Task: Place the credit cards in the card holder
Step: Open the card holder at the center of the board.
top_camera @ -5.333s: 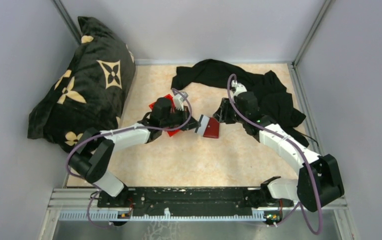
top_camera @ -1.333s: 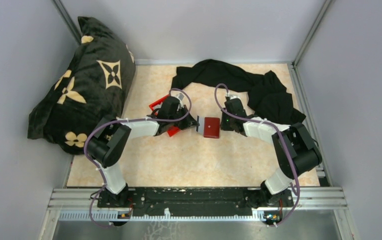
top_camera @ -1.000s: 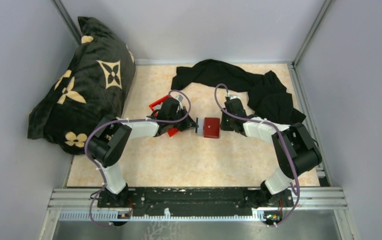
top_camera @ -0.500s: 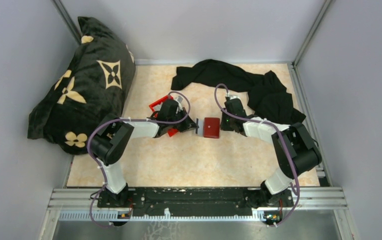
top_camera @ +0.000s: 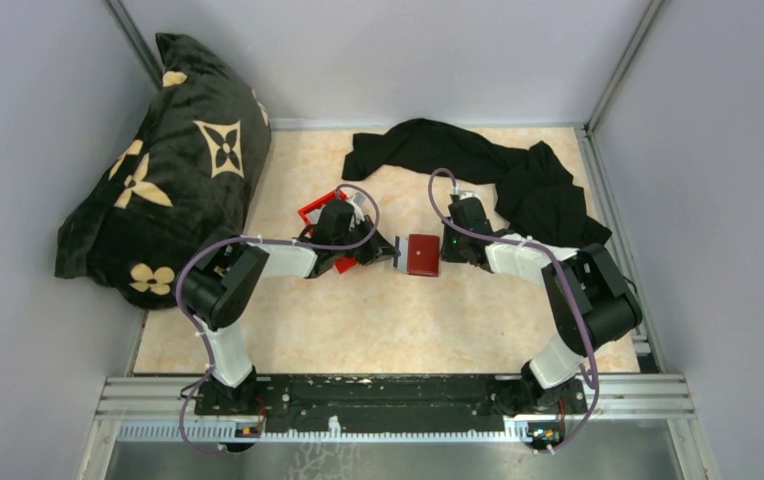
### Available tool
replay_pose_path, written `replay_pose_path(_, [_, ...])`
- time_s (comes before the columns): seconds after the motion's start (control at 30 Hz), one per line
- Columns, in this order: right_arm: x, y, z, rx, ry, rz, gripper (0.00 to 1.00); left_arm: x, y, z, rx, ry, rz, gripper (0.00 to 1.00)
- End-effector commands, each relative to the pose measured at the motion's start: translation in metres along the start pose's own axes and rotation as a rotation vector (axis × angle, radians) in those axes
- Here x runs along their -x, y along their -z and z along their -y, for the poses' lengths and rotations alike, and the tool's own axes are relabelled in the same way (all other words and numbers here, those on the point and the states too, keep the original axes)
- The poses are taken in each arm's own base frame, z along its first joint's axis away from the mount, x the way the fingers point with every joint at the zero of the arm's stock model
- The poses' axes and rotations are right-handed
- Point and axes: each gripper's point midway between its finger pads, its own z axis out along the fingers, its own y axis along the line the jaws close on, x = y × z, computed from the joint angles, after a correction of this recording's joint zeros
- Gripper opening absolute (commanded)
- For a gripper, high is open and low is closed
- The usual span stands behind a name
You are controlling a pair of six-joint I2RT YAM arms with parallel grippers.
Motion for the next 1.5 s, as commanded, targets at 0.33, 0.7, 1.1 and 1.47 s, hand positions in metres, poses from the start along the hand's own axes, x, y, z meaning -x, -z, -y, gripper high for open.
replay_pose_path(0.33, [0.005, -0.002, -0.005, 0.018, 0.007, 0.029, 0.12, -0.002, -0.002, -0.008, 0.0, 0.004, 0.0, 0.0])
replay_pose_path(0.7, [0.003, -0.003, -0.005, 0.019, 0.006, 0.024, 0.12, 0.002, 0.0, -0.013, 0.041, -0.021, 0.013, 0.0])
replay_pose_path(1.1, [0.001, -0.005, -0.006, 0.025, 0.003, 0.017, 0.12, -0.002, -0.005, -0.01, 0.008, -0.001, -0.003, 0.0])
replay_pose_path(1.47, [0.002, -0.006, -0.007, 0.025, 0.006, 0.016, 0.12, -0.002, -0.008, 0.001, -0.035, 0.01, -0.013, 0.0])
